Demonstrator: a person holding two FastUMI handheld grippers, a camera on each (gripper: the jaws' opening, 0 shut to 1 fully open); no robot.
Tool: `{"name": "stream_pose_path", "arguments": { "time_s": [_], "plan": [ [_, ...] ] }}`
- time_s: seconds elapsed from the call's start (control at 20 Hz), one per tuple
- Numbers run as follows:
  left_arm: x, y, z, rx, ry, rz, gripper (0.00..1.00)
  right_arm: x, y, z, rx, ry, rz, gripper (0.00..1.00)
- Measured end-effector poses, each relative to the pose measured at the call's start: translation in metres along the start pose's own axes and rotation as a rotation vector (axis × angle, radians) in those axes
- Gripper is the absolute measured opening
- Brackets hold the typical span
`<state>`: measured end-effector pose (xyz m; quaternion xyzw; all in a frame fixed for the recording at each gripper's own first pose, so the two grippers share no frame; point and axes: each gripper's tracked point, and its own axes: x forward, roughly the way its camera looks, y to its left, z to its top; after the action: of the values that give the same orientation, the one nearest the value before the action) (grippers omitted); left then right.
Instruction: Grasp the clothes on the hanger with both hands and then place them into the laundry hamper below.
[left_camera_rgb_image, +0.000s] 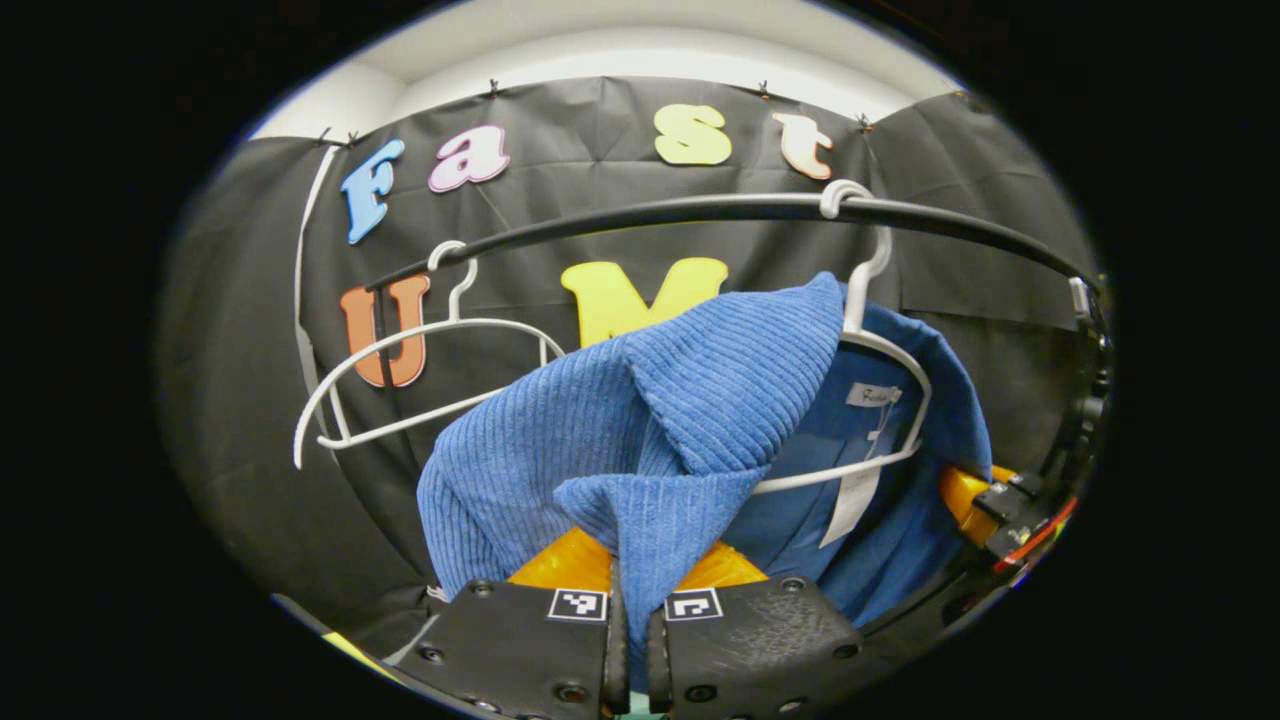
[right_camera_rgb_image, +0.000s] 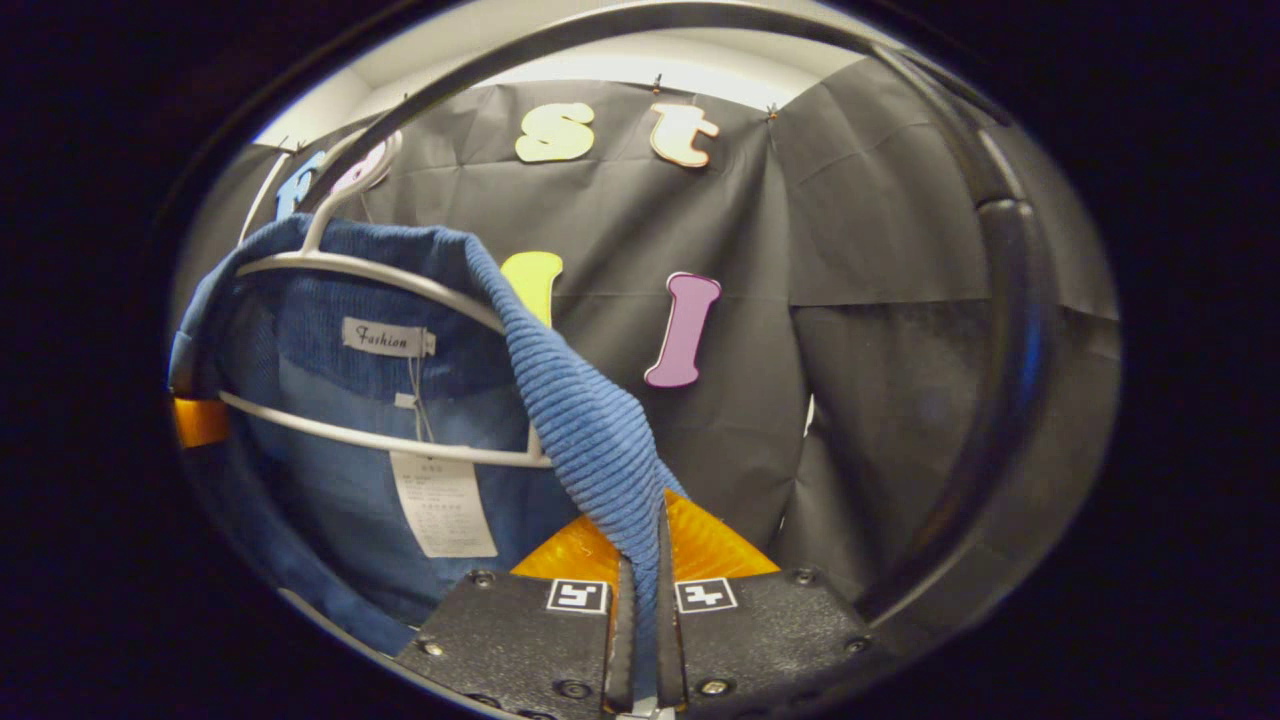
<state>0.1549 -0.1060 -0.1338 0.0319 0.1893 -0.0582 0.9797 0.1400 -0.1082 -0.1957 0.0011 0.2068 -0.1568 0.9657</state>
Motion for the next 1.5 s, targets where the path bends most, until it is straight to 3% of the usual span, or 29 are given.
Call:
{"name": "stream_pose_path", "arguments": {
  "time_s": [0.1,0.15,0.2,0.3,0.5,0.55,0.6,0.7,0.8,0.85,0.95,1.0,1.05,1.1,1.25,1.3,1.5],
  "plan": [
    [-0.011,-0.001,0.000,0.010,0.014,-0.049,0.07,-0.005,-0.003,0.007,-0.001,-0.003,-0.006,0.12],
    [-0.018,-0.003,-0.001,0.017,0.026,-0.084,0.11,-0.007,-0.005,0.010,-0.002,-0.005,-0.010,0.12],
    [-0.025,-0.004,0.000,0.027,0.029,-0.108,0.07,-0.011,-0.005,0.012,-0.007,-0.006,-0.013,0.12],
    [-0.040,-0.004,0.001,0.038,0.039,-0.141,0.11,-0.023,-0.006,0.017,-0.025,-0.022,-0.027,0.12],
    [-0.069,-0.024,0.002,-0.034,0.066,-0.272,0.07,-0.029,-0.004,0.029,-0.012,-0.035,-0.026,0.12],
    [-0.077,-0.027,0.005,-0.051,0.069,-0.286,0.11,-0.031,-0.003,0.032,-0.009,-0.040,-0.025,0.12],
    [-0.084,-0.032,0.010,-0.058,0.064,-0.309,0.07,-0.031,-0.001,0.034,-0.008,-0.047,-0.024,0.12],
    [-0.100,-0.054,0.008,-0.081,0.072,-0.399,0.11,-0.035,0.002,0.037,-0.015,-0.058,-0.020,0.12],
    [-0.106,-0.054,0.008,-0.031,0.077,-0.363,0.07,-0.038,0.004,0.037,-0.024,-0.068,-0.011,0.12],
    [-0.105,-0.057,0.008,0.000,0.075,-0.357,0.12,-0.038,0.006,0.037,-0.026,-0.071,-0.005,0.12],
    [-0.103,-0.055,0.006,0.040,0.066,-0.304,0.10,-0.039,0.011,0.039,-0.029,-0.075,0.010,0.12],
    [-0.102,-0.052,0.011,0.058,0.047,-0.273,0.17,-0.040,0.011,0.041,-0.031,-0.080,0.012,0.12],
    [-0.105,-0.053,0.013,0.070,0.036,-0.263,0.12,-0.040,0.010,0.043,-0.032,-0.086,0.013,0.12],
    [-0.108,-0.059,0.016,0.060,0.000,-0.272,0.18,-0.041,0.010,0.045,-0.027,-0.091,0.017,0.12],
    [-0.095,-0.055,0.020,0.028,0.003,-0.250,0.00,-0.040,0.013,0.052,-0.017,-0.097,0.038,0.11],
    [-0.087,-0.050,0.022,0.021,0.006,-0.230,0.04,-0.041,0.012,0.052,-0.018,-0.105,0.042,0.12],
    [-0.076,-0.015,0.039,0.034,-0.052,-0.102,0.00,-0.037,0.008,0.055,-0.020,-0.108,0.044,0.12]
  ]
}}
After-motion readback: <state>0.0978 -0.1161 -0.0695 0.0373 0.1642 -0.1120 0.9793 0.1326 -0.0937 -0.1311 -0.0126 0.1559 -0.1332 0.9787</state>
